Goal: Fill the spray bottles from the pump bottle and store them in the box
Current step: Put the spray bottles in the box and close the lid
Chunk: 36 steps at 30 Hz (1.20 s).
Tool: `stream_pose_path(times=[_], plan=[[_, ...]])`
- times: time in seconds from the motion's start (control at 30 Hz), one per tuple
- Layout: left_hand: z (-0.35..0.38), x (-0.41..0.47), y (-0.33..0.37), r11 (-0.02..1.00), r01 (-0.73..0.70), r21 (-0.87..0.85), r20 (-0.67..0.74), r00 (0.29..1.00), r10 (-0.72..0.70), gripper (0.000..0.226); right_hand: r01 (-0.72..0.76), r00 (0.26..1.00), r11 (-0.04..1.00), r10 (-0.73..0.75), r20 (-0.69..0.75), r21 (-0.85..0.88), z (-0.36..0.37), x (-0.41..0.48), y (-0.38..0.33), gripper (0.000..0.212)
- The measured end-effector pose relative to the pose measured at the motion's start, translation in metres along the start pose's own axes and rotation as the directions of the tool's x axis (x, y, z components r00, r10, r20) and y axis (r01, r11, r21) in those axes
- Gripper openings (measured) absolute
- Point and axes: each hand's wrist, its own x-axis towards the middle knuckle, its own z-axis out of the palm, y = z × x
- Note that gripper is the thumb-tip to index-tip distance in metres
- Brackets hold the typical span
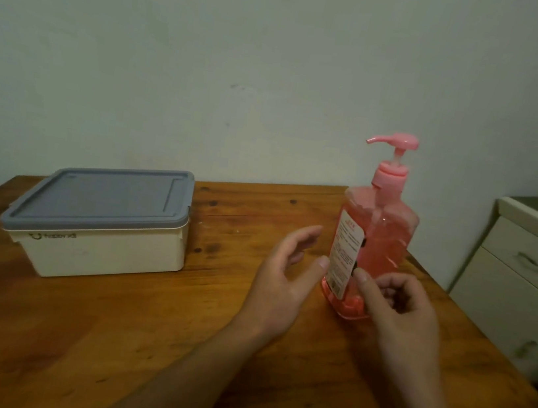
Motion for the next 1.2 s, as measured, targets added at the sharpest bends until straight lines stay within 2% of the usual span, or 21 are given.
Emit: stream_pose_path(times=[0.13,0.23,0.3,0.4,0.5,0.57,0.67,0.93,1.2], plan=[[0.002,0.001,0.002,1.0,0.004,0.007,0.008,1.0,-0.004,0.039,-0.015,0.991,0.998,0.006,-0.135,-0.063,-0.007,0.008,0.005,0.038],[0.001,0.0,0.002,1.0,0.003,0.017,0.014,1.0,-0.003,0.04,-0.025,0.985,0.99,0.001,-0.171,-0.139,-0.008,0.013,0.01,0.062],[0.001,0.0,0.002,1.0,0.0,0.025,0.018,1.0,0.0,0.042,-0.034,0.992,0.979,0.009,-0.127,-0.201,-0.008,0.018,0.015,0.082],[-0.001,-0.001,0.002,1.0,-0.005,0.026,0.019,1.0,0.004,0.046,-0.012,0.999,0.978,0.019,0.029,-0.21,-0.007,0.023,0.015,0.106],[-0.002,-0.002,0.002,1.0,-0.008,0.028,0.013,1.0,0.008,0.047,-0.015,0.982,0.99,0.041,0.182,-0.14,-0.004,0.028,0.014,0.103],[-0.005,-0.002,0.002,1.0,-0.009,0.024,0.006,1.0,0.009,0.047,-0.031,0.975,0.991,0.059,0.214,-0.134,-0.001,0.031,0.014,0.107],[-0.01,-0.002,0.002,1.0,-0.011,0.018,0.007,1.0,0.011,0.043,-0.06,0.972,0.99,0.087,0.218,-0.125,0.002,0.033,0.014,0.106],[-0.016,-0.001,0.0,0.999,-0.01,0.04,-0.005,1.0,0.01,0.045,-0.078,0.976,0.992,0.096,0.194,-0.098,0.004,0.033,0.014,0.08],[-0.022,-0.002,0.002,0.998,-0.017,0.052,-0.02,1.0,0.019,0.043,-0.037,0.985,0.988,0.062,0.163,-0.148,0.013,0.033,0.015,0.08]])
